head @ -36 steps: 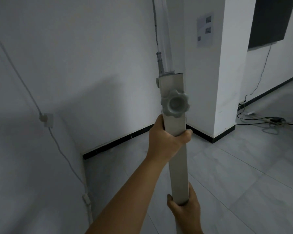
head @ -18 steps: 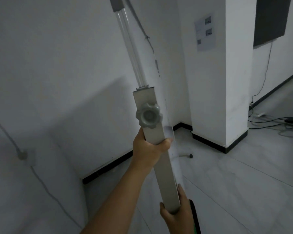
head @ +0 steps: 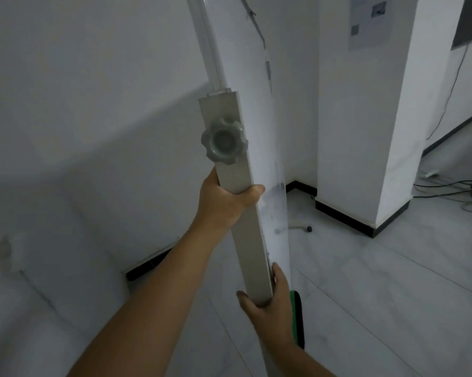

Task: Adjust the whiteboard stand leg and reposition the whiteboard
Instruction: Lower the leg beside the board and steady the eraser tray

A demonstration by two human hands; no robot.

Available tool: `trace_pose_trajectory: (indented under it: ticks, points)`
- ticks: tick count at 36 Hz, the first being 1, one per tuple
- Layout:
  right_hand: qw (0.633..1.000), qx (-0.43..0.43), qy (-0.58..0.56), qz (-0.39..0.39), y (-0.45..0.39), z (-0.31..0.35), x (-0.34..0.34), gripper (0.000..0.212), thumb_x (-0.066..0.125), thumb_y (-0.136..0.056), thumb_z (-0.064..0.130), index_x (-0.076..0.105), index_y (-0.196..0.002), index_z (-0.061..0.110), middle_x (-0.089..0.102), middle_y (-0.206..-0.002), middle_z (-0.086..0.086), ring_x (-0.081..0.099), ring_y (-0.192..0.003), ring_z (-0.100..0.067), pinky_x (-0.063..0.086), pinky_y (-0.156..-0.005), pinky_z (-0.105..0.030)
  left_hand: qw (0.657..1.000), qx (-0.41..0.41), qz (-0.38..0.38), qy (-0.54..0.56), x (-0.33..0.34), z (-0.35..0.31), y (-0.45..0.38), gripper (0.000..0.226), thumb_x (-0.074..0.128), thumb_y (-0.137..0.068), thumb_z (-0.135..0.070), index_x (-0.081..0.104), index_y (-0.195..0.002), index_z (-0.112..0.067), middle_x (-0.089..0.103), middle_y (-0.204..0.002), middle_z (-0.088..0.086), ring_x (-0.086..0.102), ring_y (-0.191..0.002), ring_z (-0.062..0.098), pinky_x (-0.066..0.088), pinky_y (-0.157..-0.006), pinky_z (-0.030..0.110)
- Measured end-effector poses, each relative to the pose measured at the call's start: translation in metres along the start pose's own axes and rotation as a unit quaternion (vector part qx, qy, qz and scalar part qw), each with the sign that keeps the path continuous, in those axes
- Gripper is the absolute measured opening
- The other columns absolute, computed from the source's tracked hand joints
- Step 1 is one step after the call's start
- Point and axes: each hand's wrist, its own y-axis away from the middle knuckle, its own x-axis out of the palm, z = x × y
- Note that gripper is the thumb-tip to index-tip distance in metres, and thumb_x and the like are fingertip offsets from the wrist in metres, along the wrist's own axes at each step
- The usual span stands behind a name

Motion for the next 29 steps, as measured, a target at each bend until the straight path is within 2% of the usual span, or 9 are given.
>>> trace_pose_trajectory:
  ticks: [6, 8, 10, 12, 15, 19, 22, 26, 29]
  points:
    - [0.987, -0.014, 0.05, 0.153, -0.043, 0.0, 0.036, 0.119, 0.08, -0.068, 0.018, -0.012, -0.143, 0.028, 0.015, -0.141, 0.018, 0.024, -0.131, -0.01, 0.027, -0.114, -0.037, 1.0, -0.006, 0.011, 0.013, -0.05, 0.03, -0.043, 0.027, 0.074, -0.064, -0.011, 0.052, -0.069, -0.027, 0.055, -0.068, -0.007, 0.058, -0.058, 0.0, 0.046, -0.046, 0.008]
    - [0.975, -0.04, 0.118, 0.184, -0.056, -0.006, 0.048, 0.127, 0.082, -0.063, 0.027, -0.025, -0.128, 0.047, 0.001, -0.146, 0.02, 0.013, -0.138, -0.009, 0.02, -0.118, -0.039, 1.0, -0.006, 0.013, 0.022, -0.065, 0.039, -0.052, 0.027, 0.074, -0.061, -0.013, 0.052, -0.067, -0.028, 0.057, -0.062, -0.011, 0.056, -0.051, -0.007, 0.047, -0.045, 0.009]
    - [0.963, -0.062, 0.175, 0.196, -0.066, -0.018, 0.058, 0.129, 0.081, -0.059, 0.041, -0.034, -0.112, 0.064, -0.006, -0.155, 0.009, 0.009, -0.141, -0.015, 0.021, -0.118, -0.046, 1.0, -0.005, 0.02, 0.023, -0.078, 0.046, -0.058, 0.023, 0.07, -0.054, -0.02, 0.052, -0.066, -0.029, 0.061, -0.054, -0.017, 0.056, -0.051, -0.007, 0.047, -0.045, 0.008]
    - [0.96, -0.063, 0.177, 0.206, -0.069, -0.024, 0.07, 0.127, 0.079, -0.062, 0.043, -0.039, -0.106, 0.061, -0.016, -0.154, 0.007, 0.004, -0.142, -0.017, 0.017, -0.119, -0.041, 0.999, -0.002, 0.026, 0.021, -0.09, 0.052, -0.063, 0.023, 0.07, -0.053, -0.021, 0.052, -0.066, -0.028, 0.06, -0.05, -0.026, 0.057, -0.052, -0.006, 0.046, -0.044, 0.008]
    - [0.966, -0.071, 0.147, 0.203, -0.071, -0.032, 0.089, 0.12, 0.076, -0.066, 0.046, -0.036, -0.11, 0.052, -0.031, -0.144, 0.016, -0.01, -0.141, -0.01, 0.009, -0.113, -0.024, 0.999, -0.003, 0.038, 0.025, -0.106, 0.06, -0.069, 0.028, 0.075, -0.049, -0.023, 0.052, -0.064, -0.026, 0.059, -0.049, -0.024, 0.057, -0.052, -0.003, 0.046, -0.045, 0.01]
    - [0.973, -0.083, 0.106, 0.187, -0.078, -0.037, 0.122, 0.116, 0.055, -0.047, 0.082, -0.033, -0.115, 0.051, -0.038, -0.133, 0.029, -0.014, -0.14, -0.007, 0.008, -0.118, -0.029, 0.998, -0.036, 0.038, 0.042, -0.129, 0.07, -0.078, 0.033, 0.066, -0.035, -0.039, 0.054, -0.063, -0.027, 0.059, -0.049, -0.02, 0.056, -0.052, -0.001, 0.052, -0.05, 0.021]
    - [0.976, -0.095, 0.097, 0.169, -0.088, -0.041, 0.151, 0.112, 0.051, -0.048, 0.085, -0.031, -0.119, 0.053, -0.037, -0.134, 0.034, -0.013, -0.142, -0.012, 0.012, -0.12, -0.045, 0.996, -0.061, 0.033, 0.052, -0.147, 0.078, -0.087, 0.033, 0.067, -0.034, -0.037, 0.055, -0.063, -0.027, 0.059, -0.048, -0.019, 0.057, -0.054, 0.001, 0.052, -0.055, 0.025]
    - [0.977, -0.123, 0.093, 0.148, -0.104, -0.042, 0.192, 0.111, 0.057, -0.051, 0.081, -0.032, -0.117, 0.068, -0.039, -0.125, 0.05, -0.011, -0.143, -0.017, 0.011, -0.119, -0.051, 0.994, -0.078, -0.002, 0.073, -0.171, 0.09, -0.102, 0.031, 0.067, -0.034, -0.031, 0.057, -0.061, -0.023, 0.059, -0.043, -0.015, 0.056, -0.047, 0.0, 0.049, -0.046, 0.016]
    - [0.977, -0.148, 0.09, 0.121, -0.115, -0.045, 0.222, 0.108, 0.06, -0.059, 0.063, -0.03, -0.118, 0.068, -0.038, -0.129, 0.048, -0.022, -0.137, 0.004, 0.009, -0.117, -0.052, 0.993, -0.089, -0.001, 0.078, -0.193, 0.099, -0.114, 0.027, 0.067, -0.036, -0.027, 0.059, -0.061, -0.022, 0.061, -0.045, -0.014, 0.058, -0.048, 0.0, 0.05, -0.046, 0.015]
